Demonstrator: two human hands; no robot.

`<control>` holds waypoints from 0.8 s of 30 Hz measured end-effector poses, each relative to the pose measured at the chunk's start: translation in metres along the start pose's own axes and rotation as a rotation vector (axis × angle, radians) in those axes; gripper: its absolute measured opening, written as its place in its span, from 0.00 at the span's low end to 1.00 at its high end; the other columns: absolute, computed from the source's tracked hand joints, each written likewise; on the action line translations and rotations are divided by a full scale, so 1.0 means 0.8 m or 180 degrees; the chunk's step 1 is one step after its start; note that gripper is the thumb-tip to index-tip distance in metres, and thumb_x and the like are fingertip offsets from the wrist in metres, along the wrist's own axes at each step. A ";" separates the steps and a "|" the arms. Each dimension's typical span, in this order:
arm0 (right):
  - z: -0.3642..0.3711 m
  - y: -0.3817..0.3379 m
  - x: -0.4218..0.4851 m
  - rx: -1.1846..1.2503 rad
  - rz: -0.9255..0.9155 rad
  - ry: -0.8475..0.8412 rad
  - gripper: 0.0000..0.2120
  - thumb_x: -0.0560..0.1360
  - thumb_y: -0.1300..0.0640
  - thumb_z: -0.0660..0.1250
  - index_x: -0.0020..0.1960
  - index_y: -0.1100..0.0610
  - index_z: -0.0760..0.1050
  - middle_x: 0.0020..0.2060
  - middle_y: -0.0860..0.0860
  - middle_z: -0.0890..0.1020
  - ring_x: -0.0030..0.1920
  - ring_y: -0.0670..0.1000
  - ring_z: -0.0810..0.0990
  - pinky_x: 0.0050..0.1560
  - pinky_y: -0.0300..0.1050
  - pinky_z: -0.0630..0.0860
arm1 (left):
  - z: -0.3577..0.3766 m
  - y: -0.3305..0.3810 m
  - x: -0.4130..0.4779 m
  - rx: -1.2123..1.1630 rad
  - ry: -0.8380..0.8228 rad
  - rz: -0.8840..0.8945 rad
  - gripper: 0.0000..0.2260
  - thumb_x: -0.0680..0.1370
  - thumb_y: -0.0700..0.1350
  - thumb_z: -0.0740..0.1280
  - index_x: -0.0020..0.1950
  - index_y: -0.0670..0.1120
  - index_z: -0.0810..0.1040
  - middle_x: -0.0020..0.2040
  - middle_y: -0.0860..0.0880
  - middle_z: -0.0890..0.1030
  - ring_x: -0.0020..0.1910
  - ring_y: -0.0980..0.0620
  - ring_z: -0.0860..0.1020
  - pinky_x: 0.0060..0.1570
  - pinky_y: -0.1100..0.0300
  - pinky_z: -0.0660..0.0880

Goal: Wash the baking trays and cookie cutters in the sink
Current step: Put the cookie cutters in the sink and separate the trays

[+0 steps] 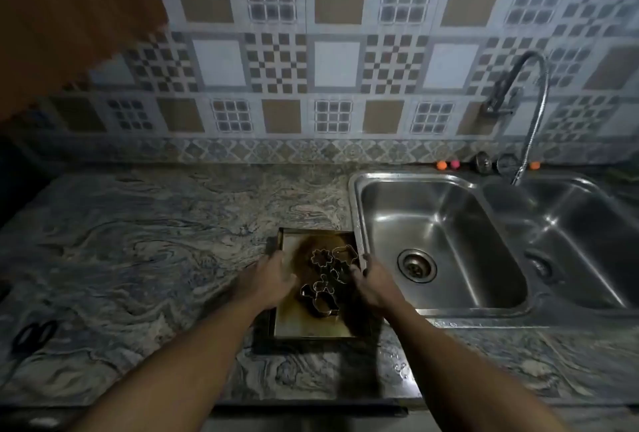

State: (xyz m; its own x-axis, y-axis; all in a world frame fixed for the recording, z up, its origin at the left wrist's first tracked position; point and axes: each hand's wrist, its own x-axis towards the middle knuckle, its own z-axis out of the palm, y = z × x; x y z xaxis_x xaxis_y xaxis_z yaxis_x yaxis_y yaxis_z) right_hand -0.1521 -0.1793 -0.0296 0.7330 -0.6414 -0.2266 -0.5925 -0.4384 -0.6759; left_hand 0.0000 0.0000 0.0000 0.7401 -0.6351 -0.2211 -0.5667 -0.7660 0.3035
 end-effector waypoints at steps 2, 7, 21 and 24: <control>0.006 0.009 0.007 0.0243 0.0150 0.0115 0.27 0.81 0.43 0.55 0.74 0.58 0.62 0.67 0.61 0.74 0.65 0.59 0.74 0.63 0.51 0.71 | 0.013 -0.003 0.002 -0.0207 0.0056 -0.0060 0.26 0.78 0.59 0.63 0.73 0.53 0.60 0.61 0.45 0.78 0.56 0.43 0.79 0.54 0.50 0.77; 0.013 -0.013 0.032 0.0454 0.0070 0.0167 0.22 0.83 0.46 0.50 0.64 0.60 0.72 0.56 0.60 0.80 0.57 0.60 0.78 0.51 0.46 0.71 | 0.026 -0.001 0.016 -0.0750 0.0245 -0.0328 0.24 0.79 0.50 0.64 0.72 0.52 0.58 0.38 0.49 0.77 0.32 0.52 0.77 0.29 0.61 0.69; 0.024 -0.019 0.028 0.1230 -0.0140 0.0601 0.18 0.84 0.55 0.51 0.67 0.60 0.72 0.54 0.51 0.80 0.58 0.52 0.77 0.53 0.40 0.70 | 0.038 0.024 0.031 -0.2136 0.0341 -0.0913 0.27 0.77 0.42 0.65 0.73 0.57 0.60 0.64 0.46 0.75 0.55 0.44 0.77 0.49 0.52 0.75; 0.021 -0.025 0.024 0.1190 -0.0132 0.0652 0.20 0.84 0.55 0.51 0.72 0.62 0.67 0.61 0.56 0.78 0.63 0.54 0.75 0.59 0.40 0.68 | 0.030 0.024 0.030 -0.2261 0.0431 -0.0808 0.27 0.78 0.41 0.65 0.74 0.55 0.61 0.66 0.46 0.75 0.58 0.46 0.76 0.53 0.54 0.73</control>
State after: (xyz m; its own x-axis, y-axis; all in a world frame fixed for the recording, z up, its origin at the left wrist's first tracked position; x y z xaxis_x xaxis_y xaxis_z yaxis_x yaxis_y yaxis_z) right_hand -0.1206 -0.1728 -0.0323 0.6497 -0.7565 -0.0752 -0.3742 -0.2321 -0.8978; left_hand -0.0017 -0.0319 -0.0218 0.8804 -0.3953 -0.2619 -0.0383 -0.6098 0.7917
